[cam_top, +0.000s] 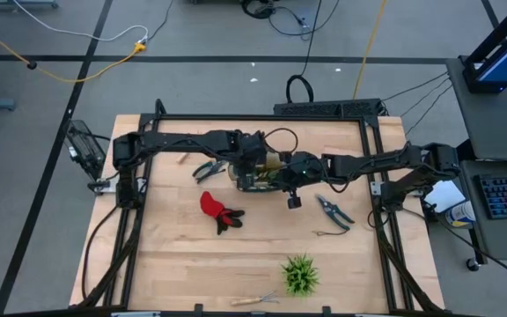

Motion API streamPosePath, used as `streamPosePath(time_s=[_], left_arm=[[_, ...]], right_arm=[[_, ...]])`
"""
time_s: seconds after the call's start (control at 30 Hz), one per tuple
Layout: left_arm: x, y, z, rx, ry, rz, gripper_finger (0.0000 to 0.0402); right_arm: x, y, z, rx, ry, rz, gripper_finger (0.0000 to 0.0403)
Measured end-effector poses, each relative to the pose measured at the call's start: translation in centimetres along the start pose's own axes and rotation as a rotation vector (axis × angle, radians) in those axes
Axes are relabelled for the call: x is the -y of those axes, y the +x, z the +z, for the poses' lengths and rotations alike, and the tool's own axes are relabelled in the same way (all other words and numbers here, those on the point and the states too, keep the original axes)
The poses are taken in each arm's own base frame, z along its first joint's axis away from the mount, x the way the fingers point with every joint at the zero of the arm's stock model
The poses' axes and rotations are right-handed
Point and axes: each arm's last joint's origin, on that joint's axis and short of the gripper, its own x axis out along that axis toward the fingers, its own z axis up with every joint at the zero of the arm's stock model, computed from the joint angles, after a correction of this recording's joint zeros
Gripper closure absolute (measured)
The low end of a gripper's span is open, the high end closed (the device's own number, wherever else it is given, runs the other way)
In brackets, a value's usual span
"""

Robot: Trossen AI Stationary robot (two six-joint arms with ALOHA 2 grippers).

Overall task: Pick & Place Garden tools in Gardening bag
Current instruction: Put the brown trowel into the gardening bag

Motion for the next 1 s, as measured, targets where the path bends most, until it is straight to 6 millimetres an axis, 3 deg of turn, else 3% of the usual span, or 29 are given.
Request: streamPosePath(time_s=[0.27, 0.47, 0.9, 1.0], left_arm=[[-0.6, 0.2, 0.5, 0.028, -0.015, 0.094, 0.0334], [-1.5, 0.5, 0.0, -0.003, -0.041, 0.049, 0.0330], [-1.1, 0.5, 0.3, 0.013, 0.105, 0.048, 0.0219], [-0.4, -0.5, 0.4, 0.021, 0.150, 0.063, 0.0211]], right_arm=[[-0.2, 0.0, 0.0, -0.002, -0.001, 0.020, 0.0399], [-0.9, 0.1, 0.2, 0.008, -0.013, 0.065, 0.0399], [-0.9, 0.1, 0.3, 0.024, -0.037, 0.063, 0.0399], [-0.9, 0.1, 0.3, 0.024, -0.038, 0.064, 0.0399]])
